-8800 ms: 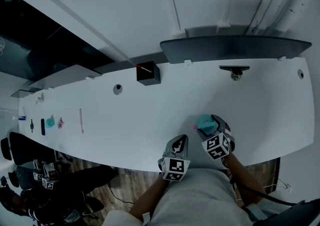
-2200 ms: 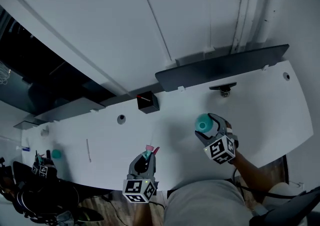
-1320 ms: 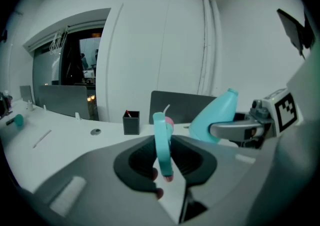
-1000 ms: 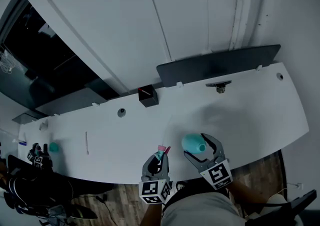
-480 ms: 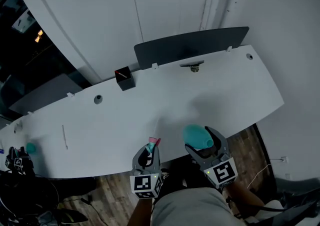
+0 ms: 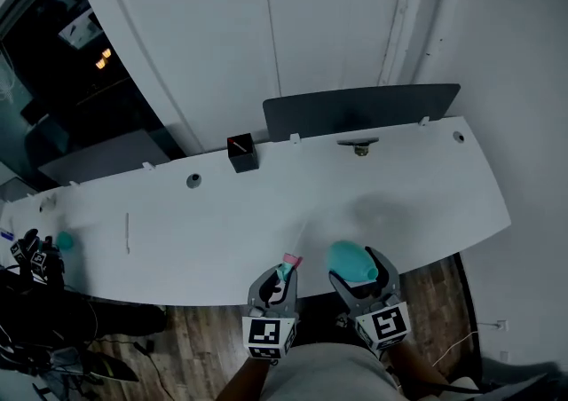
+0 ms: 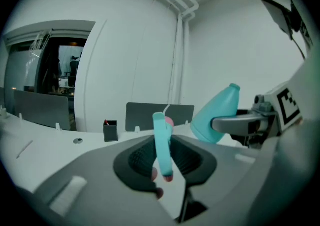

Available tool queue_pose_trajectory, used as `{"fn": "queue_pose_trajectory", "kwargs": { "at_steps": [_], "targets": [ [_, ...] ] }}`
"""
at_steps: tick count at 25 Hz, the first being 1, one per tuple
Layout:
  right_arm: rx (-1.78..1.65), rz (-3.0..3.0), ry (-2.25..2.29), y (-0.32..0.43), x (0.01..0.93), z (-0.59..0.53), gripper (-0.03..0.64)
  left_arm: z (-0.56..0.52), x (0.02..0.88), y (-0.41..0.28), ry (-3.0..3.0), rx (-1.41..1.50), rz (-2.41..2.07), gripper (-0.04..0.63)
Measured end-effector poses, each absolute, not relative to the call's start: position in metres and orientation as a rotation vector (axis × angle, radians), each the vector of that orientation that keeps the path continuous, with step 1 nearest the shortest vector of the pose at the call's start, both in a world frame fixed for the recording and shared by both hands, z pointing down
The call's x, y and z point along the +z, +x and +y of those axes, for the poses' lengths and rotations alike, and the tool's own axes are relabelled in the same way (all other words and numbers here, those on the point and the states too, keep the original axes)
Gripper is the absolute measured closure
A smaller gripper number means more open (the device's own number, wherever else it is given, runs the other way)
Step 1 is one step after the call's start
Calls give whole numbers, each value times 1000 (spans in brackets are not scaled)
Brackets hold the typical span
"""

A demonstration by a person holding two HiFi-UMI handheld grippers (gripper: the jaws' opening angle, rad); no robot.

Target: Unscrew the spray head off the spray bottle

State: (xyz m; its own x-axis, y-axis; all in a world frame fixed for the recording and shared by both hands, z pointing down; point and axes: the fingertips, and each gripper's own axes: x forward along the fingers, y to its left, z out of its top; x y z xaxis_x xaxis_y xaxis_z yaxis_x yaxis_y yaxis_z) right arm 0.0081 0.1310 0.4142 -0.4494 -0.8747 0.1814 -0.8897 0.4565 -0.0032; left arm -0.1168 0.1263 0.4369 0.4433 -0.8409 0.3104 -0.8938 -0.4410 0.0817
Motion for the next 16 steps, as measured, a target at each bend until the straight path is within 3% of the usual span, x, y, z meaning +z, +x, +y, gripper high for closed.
{"fn": "queue_pose_trajectory", "kwargs": {
  "at_steps": [16],
  "targets": [
    [143, -2579, 1483, 6, 417, 113, 245, 124, 428, -104, 2467, 340, -1551, 512]
  ]
}}
